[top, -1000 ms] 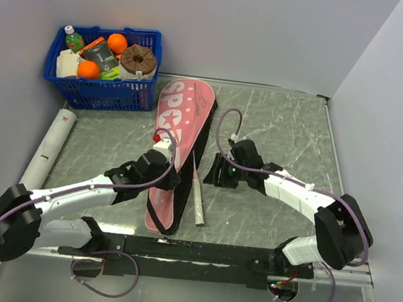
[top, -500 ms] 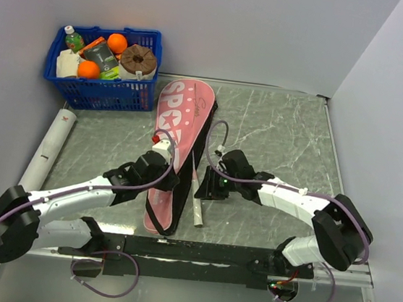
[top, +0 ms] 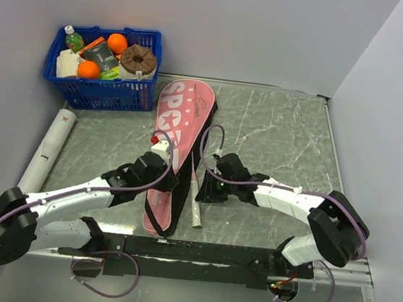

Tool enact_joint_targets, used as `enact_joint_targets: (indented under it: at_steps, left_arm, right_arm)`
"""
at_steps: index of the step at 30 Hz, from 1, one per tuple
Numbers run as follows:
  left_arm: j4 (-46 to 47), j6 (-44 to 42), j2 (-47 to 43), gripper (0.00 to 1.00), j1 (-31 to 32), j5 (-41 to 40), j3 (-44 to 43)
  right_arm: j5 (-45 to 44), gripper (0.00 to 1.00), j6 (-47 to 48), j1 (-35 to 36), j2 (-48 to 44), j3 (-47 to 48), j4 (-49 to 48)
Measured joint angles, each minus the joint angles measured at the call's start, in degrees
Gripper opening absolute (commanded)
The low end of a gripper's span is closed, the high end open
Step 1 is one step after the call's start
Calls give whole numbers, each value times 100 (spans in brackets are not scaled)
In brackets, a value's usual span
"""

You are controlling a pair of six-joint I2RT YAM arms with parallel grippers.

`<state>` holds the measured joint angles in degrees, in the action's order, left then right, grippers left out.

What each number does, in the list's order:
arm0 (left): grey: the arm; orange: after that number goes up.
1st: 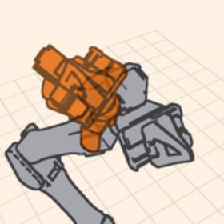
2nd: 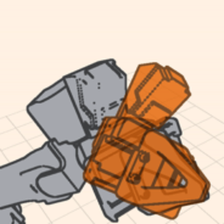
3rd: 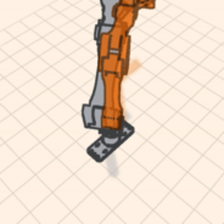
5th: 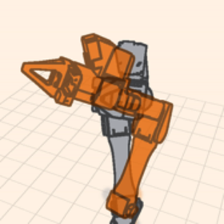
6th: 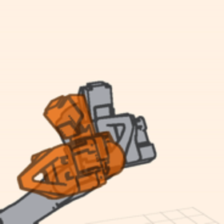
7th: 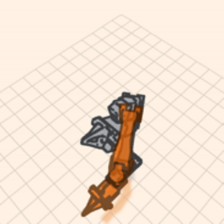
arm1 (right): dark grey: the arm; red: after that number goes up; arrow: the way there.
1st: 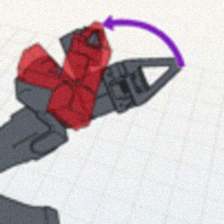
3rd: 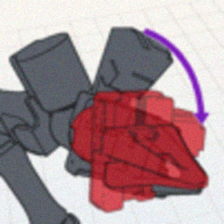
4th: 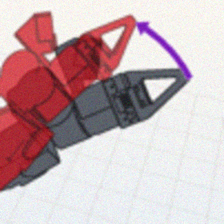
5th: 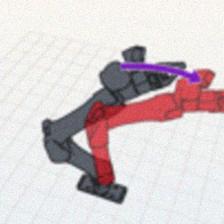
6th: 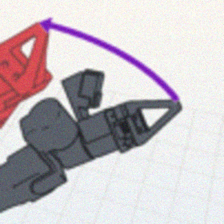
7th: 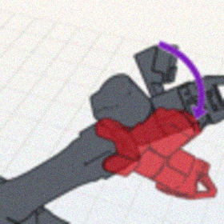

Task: Pack up the badminton gear

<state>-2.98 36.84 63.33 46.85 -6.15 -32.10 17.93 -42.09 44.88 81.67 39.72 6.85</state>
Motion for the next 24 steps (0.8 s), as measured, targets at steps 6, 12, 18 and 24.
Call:
enact_joint_targets:
  at_steps: [6, 12, 18, 24]
  left_arm:
    - [13, 0, 0, 1, 2, 9, 2]
    - [15, 0, 0, 1, 2, 9, 2]
    - [15, 2, -2, 1, 2, 7, 4]
    - [42, 20, -20, 1, 2, 13, 92]
  right_arm:
    - [-236, 40, 13, 66, -9, 0, 153]
    - [-219, 40, -48, 264, 0, 0, 74]
    - [-17, 39, -315, 433, 157, -101, -396]
    - [146, 38, -691, 758, 616, -138, -1036]
